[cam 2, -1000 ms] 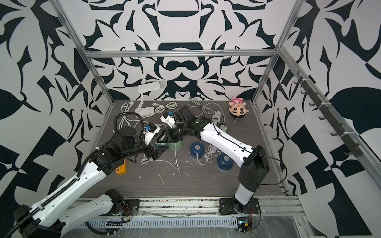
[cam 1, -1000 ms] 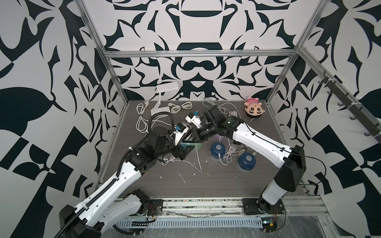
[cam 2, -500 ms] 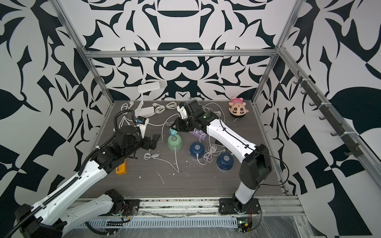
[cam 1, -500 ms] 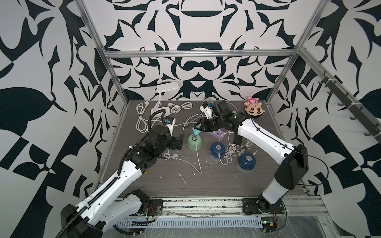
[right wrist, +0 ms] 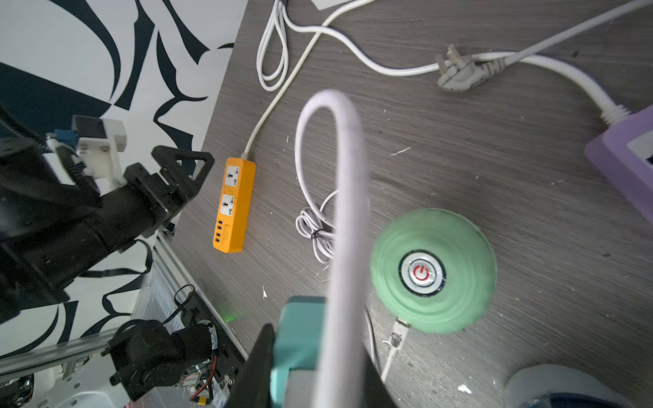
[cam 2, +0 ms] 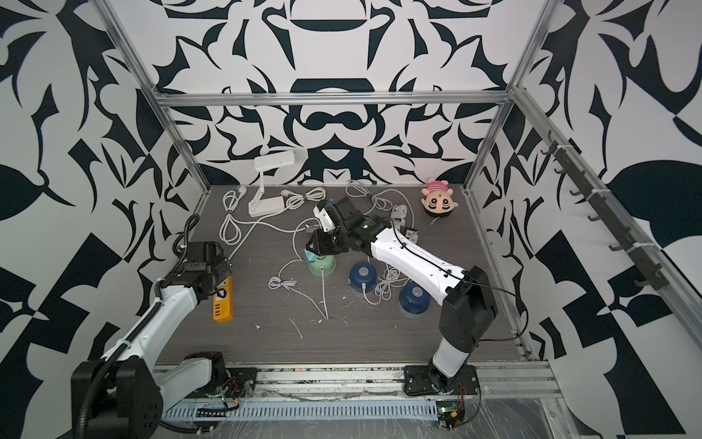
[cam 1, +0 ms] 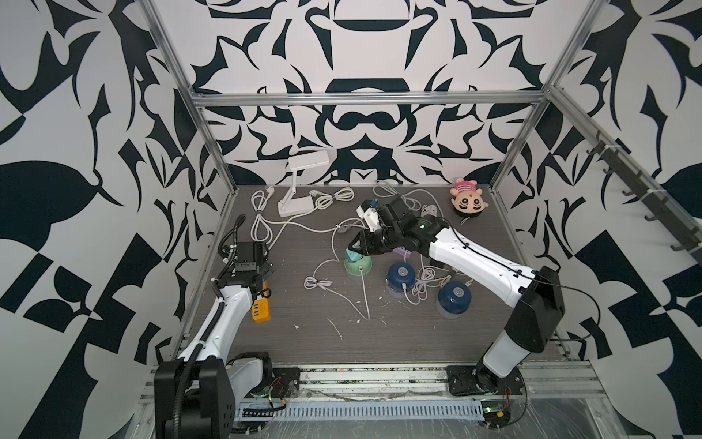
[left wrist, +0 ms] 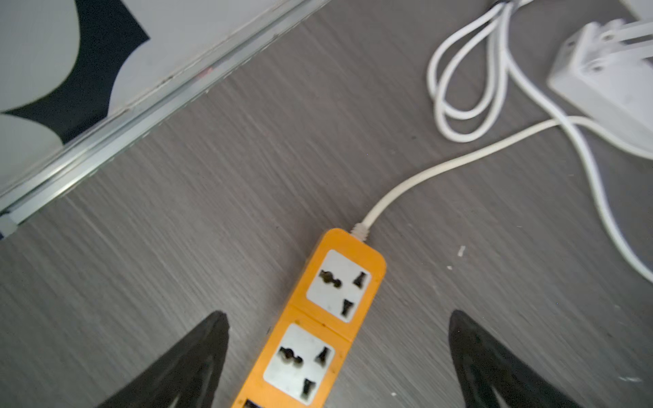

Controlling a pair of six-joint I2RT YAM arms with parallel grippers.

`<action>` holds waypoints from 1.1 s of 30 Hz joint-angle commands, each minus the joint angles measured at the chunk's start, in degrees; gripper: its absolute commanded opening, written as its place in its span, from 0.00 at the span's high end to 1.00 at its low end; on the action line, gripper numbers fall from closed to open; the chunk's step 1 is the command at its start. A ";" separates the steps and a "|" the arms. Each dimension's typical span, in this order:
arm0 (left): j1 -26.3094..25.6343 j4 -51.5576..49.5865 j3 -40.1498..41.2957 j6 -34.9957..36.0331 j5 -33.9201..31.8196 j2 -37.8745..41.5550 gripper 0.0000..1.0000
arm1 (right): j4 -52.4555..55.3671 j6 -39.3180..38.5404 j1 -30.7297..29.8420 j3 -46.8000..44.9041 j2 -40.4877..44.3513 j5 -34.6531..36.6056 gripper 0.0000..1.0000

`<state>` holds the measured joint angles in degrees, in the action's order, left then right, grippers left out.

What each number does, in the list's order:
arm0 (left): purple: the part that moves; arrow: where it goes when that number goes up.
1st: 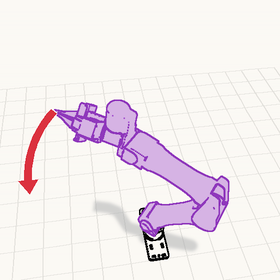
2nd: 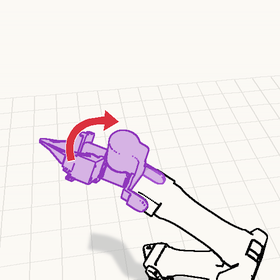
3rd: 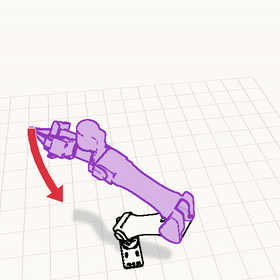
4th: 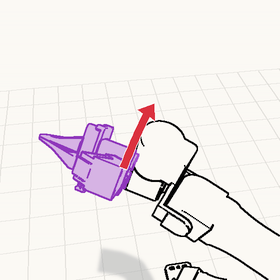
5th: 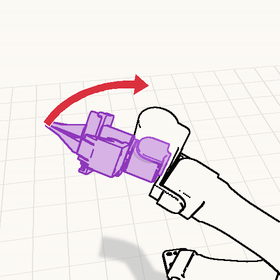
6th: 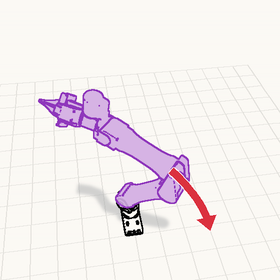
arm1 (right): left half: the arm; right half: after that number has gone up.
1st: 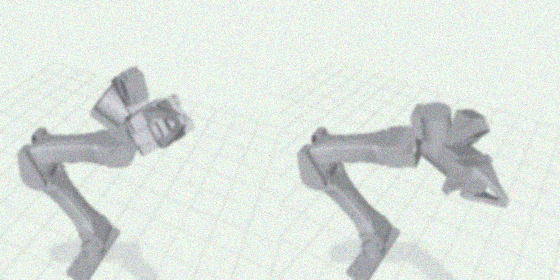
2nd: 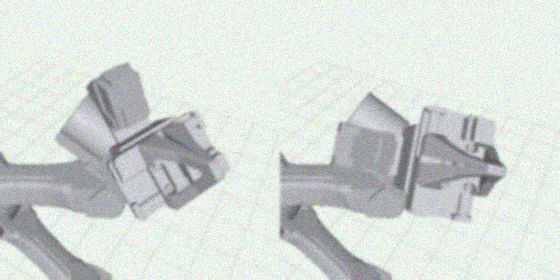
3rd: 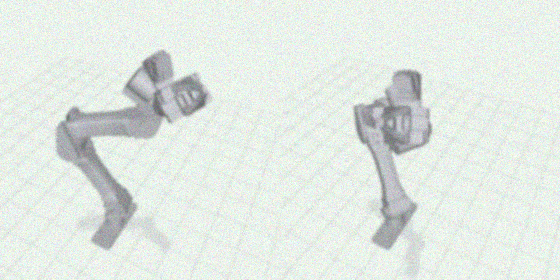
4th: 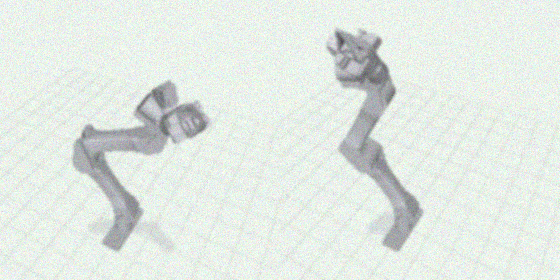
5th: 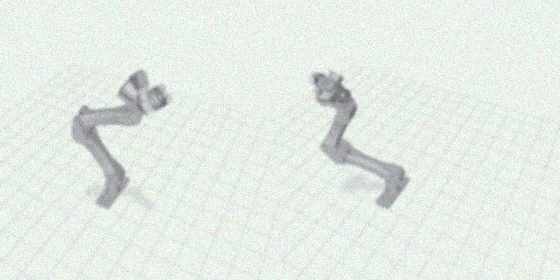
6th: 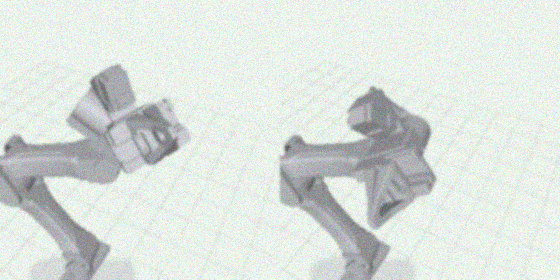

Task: Charge the cordless meat grinders
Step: Move the socket to the center of the board.

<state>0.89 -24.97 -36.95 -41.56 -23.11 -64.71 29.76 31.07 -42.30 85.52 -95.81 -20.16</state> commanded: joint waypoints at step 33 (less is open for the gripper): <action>-15.90 1.21 -0.07 -6.16 24.10 -19.85 0.61 | -3.40 -0.91 -0.50 -1.30 4.07 -0.60 1.00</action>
<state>-12.62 -19.22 -39.62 -45.50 -3.27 -82.24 27.99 30.89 -42.74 83.92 -93.43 -20.95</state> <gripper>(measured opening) 0.510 0.269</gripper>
